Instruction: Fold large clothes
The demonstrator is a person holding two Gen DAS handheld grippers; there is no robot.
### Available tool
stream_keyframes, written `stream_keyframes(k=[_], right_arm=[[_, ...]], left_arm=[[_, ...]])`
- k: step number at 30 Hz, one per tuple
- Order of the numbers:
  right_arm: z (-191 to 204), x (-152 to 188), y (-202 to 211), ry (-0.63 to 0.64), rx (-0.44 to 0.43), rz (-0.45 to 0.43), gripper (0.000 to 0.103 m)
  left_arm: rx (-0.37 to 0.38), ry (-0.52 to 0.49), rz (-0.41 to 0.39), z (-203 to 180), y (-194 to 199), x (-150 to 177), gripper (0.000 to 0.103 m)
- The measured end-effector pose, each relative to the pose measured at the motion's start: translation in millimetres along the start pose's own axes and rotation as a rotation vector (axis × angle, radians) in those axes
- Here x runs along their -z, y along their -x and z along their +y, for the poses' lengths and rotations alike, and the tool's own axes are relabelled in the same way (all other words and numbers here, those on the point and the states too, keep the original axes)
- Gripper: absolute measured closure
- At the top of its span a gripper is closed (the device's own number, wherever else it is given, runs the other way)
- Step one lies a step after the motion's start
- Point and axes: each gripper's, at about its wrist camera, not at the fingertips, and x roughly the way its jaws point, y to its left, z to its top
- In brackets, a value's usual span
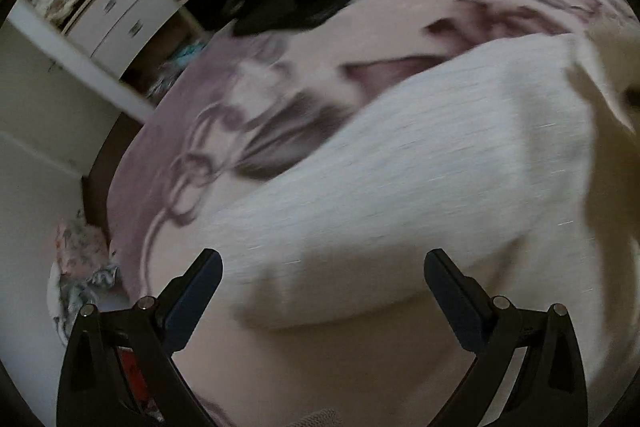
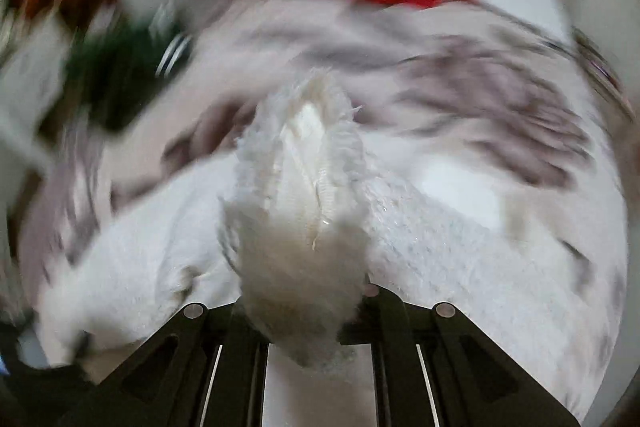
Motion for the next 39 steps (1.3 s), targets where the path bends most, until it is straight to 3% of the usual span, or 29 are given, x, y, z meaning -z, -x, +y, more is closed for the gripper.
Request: stream_keyframes(k=[4,6,8,9,10,11,13,14,16,18,21,23,25,28,30,34,37,39], right_arm=[[45.2,26.2,-79.7,0.068,0.002,0.18,0.09],[32.6,34.0,-77.5,-0.013,-0.021,0.196,0.088],[0.5,46.6,-49.8,-0.187,-0.119,0.18,0.067],[-13.5,53.0,-38.0,-0.251,-0.144,0.169,0.047],[-33.2,64.6,-16.8,-0.331,-0.158,0.142,0.043],[-56.2,78.5,8.3,-0.398,-0.152,0.113,0.043],[-94.4,111.4,50.4,-0.483,-0.045,0.088,0.043],[-118.4,138.2,71.7,-0.517,0.073,0.103,0.043],[-156.7,179.5,86.0,-0.551,0.224,0.185,0.043],[-187.5,219.5,78.7,-0.592,0.262,0.291,0.043],[-215.8,256.5,50.3,-0.613,0.244,0.37,0.043],[-228.4,261.3,33.4,-0.617,0.28,0.36,0.044],[-263.3,266.1,34.1,-0.721,0.359,0.277,0.047],[-305.9,291.6,36.4,-0.937,0.329,0.241,0.048],[-310.9,303.3,41.7,-0.989,0.289,0.24,0.048],[-286.7,307.9,79.6,-0.919,0.26,0.259,0.048],[-249.0,309.7,108.1,-0.904,0.168,0.239,0.047],[-223.1,308.0,118.4,-0.907,0.116,0.245,0.047]], left_arm=[[0.006,0.011,0.028,25.3,-18.2,9.4,0.0],[0.031,0.013,0.037,33.3,-19.2,14.7,0.0],[0.051,0.01,0.042,40.3,-20.9,16.9,0.0],[0.057,0.006,0.043,42.7,-20.6,19.7,0.0],[0.061,0.004,0.046,45.6,-20.2,22.2,0.0],[0.063,0.003,0.049,46.9,-19.7,23.9,0.0],[0.064,0.011,0.064,49.9,-21.9,27.9,0.0],[0.066,0.018,0.071,50.7,-22.8,29.1,0.0],[0.068,0.03,0.087,49.6,-26.8,31.9,0.0],[0.076,0.033,0.104,46.9,-31.0,34.3,0.0],[0.079,0.025,0.127,40.9,-36.8,38.0,0.0],[0.085,0.027,0.129,39.3,-37.6,39.9,0.0],[0.084,0.037,0.117,40.3,-37.6,40.8,0.0],[0.091,0.07,0.091,45.5,-36.7,40.3,0.0],[0.14,0.095,0.089,50.3,-37.9,39.1,0.0],[0.296,0.216,0.144,68.5,-46.2,45.1,0.0],[0.494,0.45,0.268,92.3,-69.2,61.0,0.0],[0.64,0.646,0.327,106.1,-87.6,75.6,0.009]])
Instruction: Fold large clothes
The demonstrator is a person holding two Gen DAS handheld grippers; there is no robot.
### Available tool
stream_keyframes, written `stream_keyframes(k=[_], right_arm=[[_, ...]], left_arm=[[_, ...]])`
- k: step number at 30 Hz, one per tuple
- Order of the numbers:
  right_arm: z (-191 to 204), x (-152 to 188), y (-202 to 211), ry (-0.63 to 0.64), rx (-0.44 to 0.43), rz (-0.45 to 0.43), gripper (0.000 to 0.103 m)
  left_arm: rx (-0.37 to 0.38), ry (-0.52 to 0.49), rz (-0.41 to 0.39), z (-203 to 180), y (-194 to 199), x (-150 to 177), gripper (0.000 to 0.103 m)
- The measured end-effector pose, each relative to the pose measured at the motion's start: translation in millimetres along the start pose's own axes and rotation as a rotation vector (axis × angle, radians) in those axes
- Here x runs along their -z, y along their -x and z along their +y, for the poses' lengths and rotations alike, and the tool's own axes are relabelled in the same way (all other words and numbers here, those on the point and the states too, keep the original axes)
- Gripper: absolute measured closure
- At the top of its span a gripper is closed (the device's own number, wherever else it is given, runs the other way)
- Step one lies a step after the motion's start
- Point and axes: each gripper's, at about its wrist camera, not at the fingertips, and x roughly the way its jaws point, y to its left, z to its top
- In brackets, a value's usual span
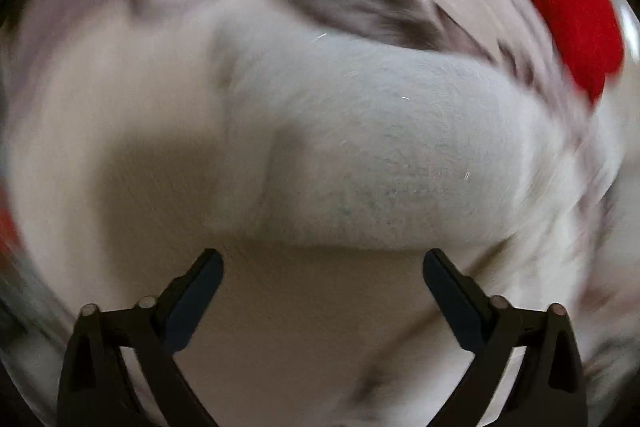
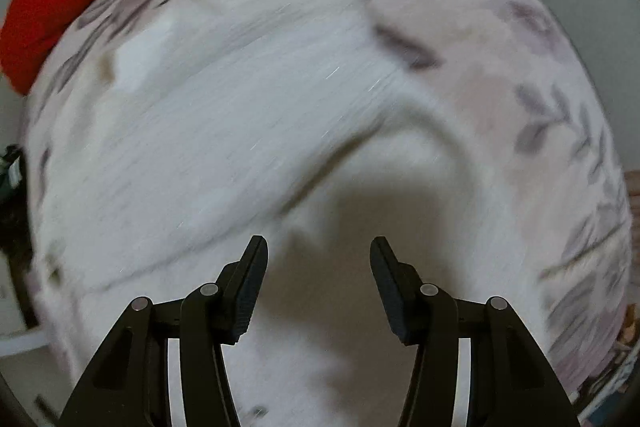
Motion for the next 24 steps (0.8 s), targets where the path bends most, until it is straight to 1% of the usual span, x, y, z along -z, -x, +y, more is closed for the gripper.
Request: stream_keyframes(k=[1,2,3,4,6,7,8,9,11,12,14,15,17,18,21,22,24], right_arm=[[6.5,13.0,2.8,0.007,-0.027,0.018,0.047],[12.8,21.3,3.3,0.021,-0.043,0.029,0.047],[25.7,32.4,4.5,0.042,-0.052,0.033,0.047],[36.3,40.1,3.8,0.059,-0.059,0.034,0.047],[68.1,58.0,2.1,0.126,-0.095,0.022,0.047],[79.8,55.8,-2.6,0.156,-0.104,0.012,0.047],[92.3,62.6,-5.4,0.194,-0.11,0.006,0.047],[104.0,69.7,-6.9,0.211,-0.116,0.009,0.047],[113.8,69.8,-12.6,0.225,-0.126,0.02,0.047],[120.9,73.3,-13.8,0.231,-0.134,0.026,0.047],[136.4,80.0,-15.1,0.237,-0.152,0.03,0.047],[142.3,84.5,-13.9,0.243,-0.16,0.031,0.047],[163.8,82.8,-20.4,0.249,-0.163,0.032,0.047],[167.5,86.4,-19.9,0.251,-0.167,0.033,0.047],[189.1,78.9,-33.3,0.24,-0.173,0.037,0.047],[189.5,78.6,-32.4,0.234,-0.175,0.034,0.047],[197.7,71.6,-32.8,0.23,-0.164,0.019,0.047]], left_arm=[[0.087,0.102,0.013,13.7,-6.0,-2.1,0.012],[0.14,0.169,0.009,22.5,-10.6,-3.9,0.012],[0.202,0.235,-0.021,31.3,-15.6,-6.6,0.012],[0.226,0.274,-0.058,37.0,-19.3,-9.6,0.012],[0.242,0.35,-0.105,43.8,-26.4,-16.8,0.014],[0.252,0.387,-0.138,45.3,-25.9,-20.4,0.016],[0.263,0.411,-0.165,45.7,-24.1,-22.9,0.019],[0.271,0.428,-0.207,44.5,-19.9,-27.8,0.026],[0.286,0.422,-0.28,43.6,-11.0,-40.9,0.077],[0.328,0.407,-0.303,42.5,-6.5,-52.6,0.082],[0.349,0.382,-0.313,41.7,-1.2,-70.0,0.085],[0.358,0.352,-0.326,39.0,2.2,-79.5,0.085],[0.351,0.291,-0.333,33.5,6.6,-93.7,0.087],[0.354,0.266,-0.337,31.6,9.0,-101.0,0.088],[0.35,0.249,-0.366,34.1,20.2,-121.0,0.088],[0.353,0.25,-0.38,32.6,25.5,-129.2,0.089],[0.363,0.222,-0.41,21.4,36.4,-139.8,0.089]])
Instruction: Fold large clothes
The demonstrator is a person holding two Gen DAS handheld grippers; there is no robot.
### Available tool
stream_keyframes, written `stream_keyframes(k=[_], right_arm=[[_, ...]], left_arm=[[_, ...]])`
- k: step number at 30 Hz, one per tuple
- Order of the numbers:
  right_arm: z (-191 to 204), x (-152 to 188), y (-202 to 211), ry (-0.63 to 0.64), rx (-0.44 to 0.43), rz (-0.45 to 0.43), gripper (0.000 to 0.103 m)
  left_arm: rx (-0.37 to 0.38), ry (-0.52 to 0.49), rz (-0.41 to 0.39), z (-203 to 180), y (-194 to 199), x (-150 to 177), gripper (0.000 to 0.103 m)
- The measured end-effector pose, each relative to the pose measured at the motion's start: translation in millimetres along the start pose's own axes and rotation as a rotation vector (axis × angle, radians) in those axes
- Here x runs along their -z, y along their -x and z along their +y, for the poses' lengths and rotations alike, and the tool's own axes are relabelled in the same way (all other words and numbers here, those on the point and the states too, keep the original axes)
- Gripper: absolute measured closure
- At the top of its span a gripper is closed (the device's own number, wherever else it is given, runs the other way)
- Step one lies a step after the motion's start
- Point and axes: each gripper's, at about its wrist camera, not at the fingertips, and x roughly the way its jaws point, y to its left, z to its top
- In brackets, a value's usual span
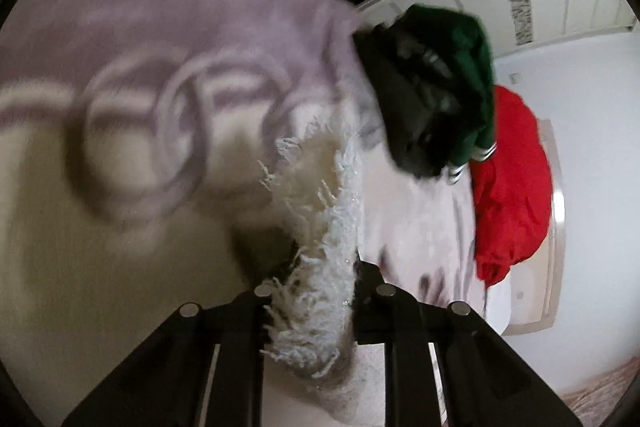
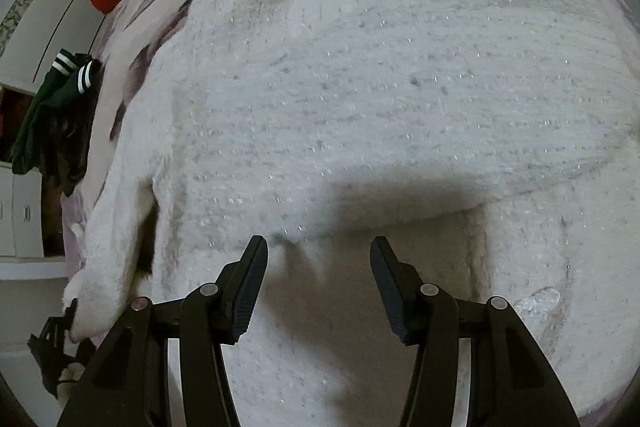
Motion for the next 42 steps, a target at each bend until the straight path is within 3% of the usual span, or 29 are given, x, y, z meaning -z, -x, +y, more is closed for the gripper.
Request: stream_keyframes(k=[3,5,7,11,12,13,14,17,19,24,28,34,38,39,40,42], right_arm=[[18.8,-18.1,-1.1,0.035,0.103,-0.04,0.047],[33.2,-28.7,-1.9,0.102,0.242,-0.069,0.047],[46.5,-35.9,-19.0,0.201,0.418,-0.026,0.047],[40.8,-39.4,-31.3,0.23,0.498,0.023,0.047],[43.0,-41.9,-30.6,0.244,0.507,0.02,0.041],[44.0,-43.7,-27.3,0.255,0.515,0.01,0.029],[44.8,-45.4,-23.2,0.267,0.522,0.0,0.027],[36.1,-51.7,-4.4,0.242,0.471,-0.017,0.027],[25.8,-61.1,3.9,0.196,0.413,-0.02,0.027],[-49.6,-61.0,48.5,0.027,0.286,-0.042,0.026],[-130.4,-50.8,81.5,-0.081,0.277,-0.045,0.026],[-269.7,-26.0,97.8,-0.25,0.309,0.028,0.026],[-318.6,-11.3,99.4,-0.308,0.242,0.062,0.026],[-328.4,-8.7,100.8,-0.321,0.206,0.063,0.026],[-335.2,-6.7,102.0,-0.332,0.179,0.065,0.026],[-348.0,-5.2,106.3,-0.36,0.11,0.064,0.026]], left_arm=[[0.02,-0.138,-0.024,-41.2,3.1,-9.4,0.089],[0.001,-0.265,-0.038,-75.4,1.6,-9.3,0.089],[-0.022,-0.389,-0.051,-107.7,2.1,-3.0,0.089],[-0.041,-0.616,-0.057,-168.9,7.2,27.3,0.089],[-0.038,-0.68,-0.057,-184.3,9.5,40.3,0.089],[-0.031,-0.738,-0.056,-198.8,11.8,55.3,0.089],[-0.028,-0.781,-0.051,-209.0,10.3,65.4,0.089],[0.004,-0.9,-0.013,-242.3,9.3,112.3,0.089],[0.044,-0.971,0.038,-264.8,7.7,160.1,0.089],[0.147,-1.11,0.181,-307.3,0.4,292.5,0.089],[0.211,-1.208,0.334,-329.2,-13.7,419.8,0.089],[0.172,-1.384,0.477,-324.3,-46.8,572.3,0.088],[0.088,-1.45,0.437,-322.5,-62.7,616.3,0.083],[0.092,-1.443,0.413,-322.5,-64.5,613.2,0.08],[0.093,-1.434,0.382,-325.3,-63.9,612.0,0.069],[0.131,-1.42,0.365,-331.5,-60.7,606.3,0.035]])
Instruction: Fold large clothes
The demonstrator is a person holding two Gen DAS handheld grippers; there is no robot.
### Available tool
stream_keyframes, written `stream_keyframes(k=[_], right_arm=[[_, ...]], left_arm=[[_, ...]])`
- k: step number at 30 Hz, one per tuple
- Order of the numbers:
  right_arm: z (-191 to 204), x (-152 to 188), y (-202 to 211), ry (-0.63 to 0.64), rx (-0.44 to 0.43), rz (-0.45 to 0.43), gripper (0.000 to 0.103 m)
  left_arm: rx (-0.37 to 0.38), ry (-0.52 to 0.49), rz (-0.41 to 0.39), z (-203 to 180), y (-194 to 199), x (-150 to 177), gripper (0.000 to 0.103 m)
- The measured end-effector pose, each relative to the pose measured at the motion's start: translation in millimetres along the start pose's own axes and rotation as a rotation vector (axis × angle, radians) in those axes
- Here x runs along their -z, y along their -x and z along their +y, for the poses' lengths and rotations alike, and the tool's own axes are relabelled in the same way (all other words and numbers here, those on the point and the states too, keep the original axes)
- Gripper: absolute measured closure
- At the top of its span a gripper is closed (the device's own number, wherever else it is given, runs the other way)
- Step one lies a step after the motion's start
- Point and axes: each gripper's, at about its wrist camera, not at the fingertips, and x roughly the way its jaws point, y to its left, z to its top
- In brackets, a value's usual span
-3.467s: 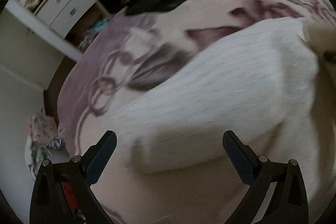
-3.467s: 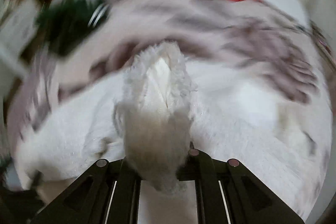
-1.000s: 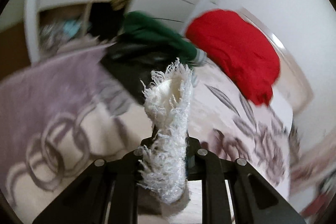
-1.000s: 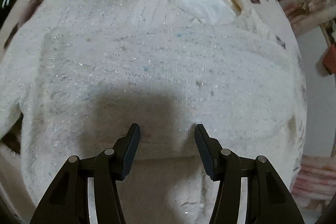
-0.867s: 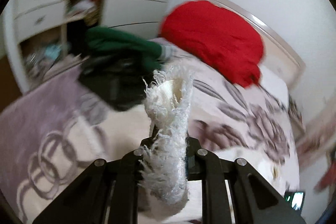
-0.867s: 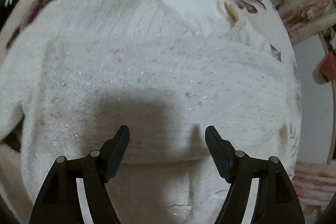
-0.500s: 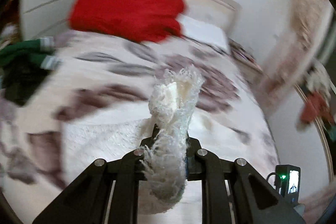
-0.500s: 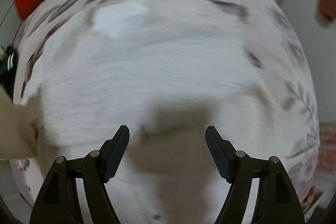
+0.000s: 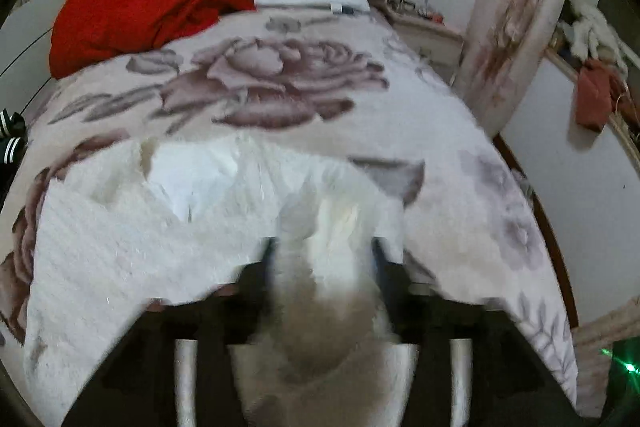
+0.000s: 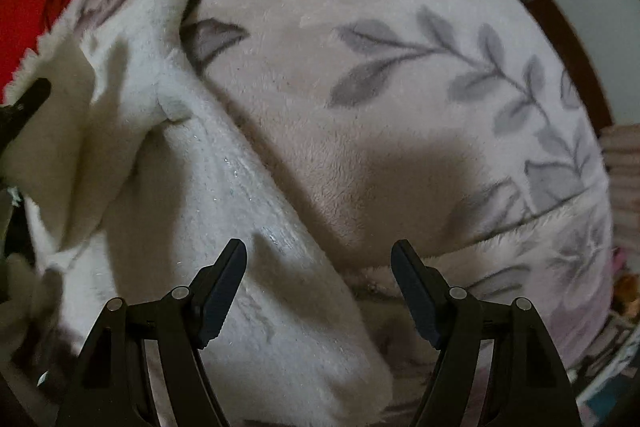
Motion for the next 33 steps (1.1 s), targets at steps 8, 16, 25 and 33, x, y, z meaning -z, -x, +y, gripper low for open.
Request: stream_keyframes(k=[8,16,25,33], right_arm=[[6.6,-31.2,32.5,-0.089,-0.272,-0.025,0.026],[117.1,-74.5,-11.9,0.098,-0.375,0.107,0.027],[178.3,-98.6,46.4,0.251,-0.395,-0.069,0.095],[211.3,-124.3,85.6,0.454,-0.319,-0.229,0.095]], left_arm=[[-0.194,0.057,-0.066,77.0,46.4,-23.5,0.012],[-0.512,0.168,0.106,208.0,63.9,34.8,0.012],[-0.481,0.278,0.102,250.4,63.1,25.4,0.012],[-0.504,0.233,0.152,256.3,9.7,17.0,0.012]])
